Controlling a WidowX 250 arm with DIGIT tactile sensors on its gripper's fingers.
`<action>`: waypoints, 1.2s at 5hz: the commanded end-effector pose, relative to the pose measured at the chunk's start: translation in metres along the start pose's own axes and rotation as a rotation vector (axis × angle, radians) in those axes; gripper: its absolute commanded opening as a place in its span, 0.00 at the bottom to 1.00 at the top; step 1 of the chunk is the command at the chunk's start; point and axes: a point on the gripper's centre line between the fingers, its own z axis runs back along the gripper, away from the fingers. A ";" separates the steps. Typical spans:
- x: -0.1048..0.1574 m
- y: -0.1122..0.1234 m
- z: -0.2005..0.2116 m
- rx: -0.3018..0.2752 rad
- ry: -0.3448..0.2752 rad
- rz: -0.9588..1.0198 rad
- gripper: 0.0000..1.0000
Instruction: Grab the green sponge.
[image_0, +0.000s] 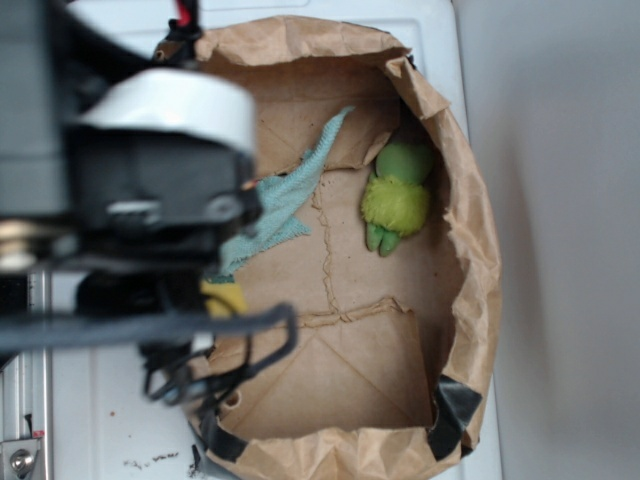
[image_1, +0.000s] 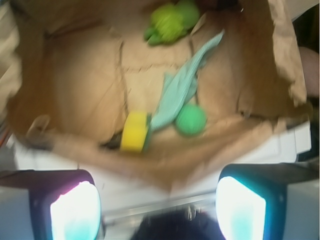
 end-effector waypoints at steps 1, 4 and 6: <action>0.034 0.010 -0.019 0.003 -0.082 0.196 1.00; 0.019 0.012 -0.066 0.051 -0.064 0.132 1.00; 0.030 0.002 -0.082 -0.020 0.067 -0.070 1.00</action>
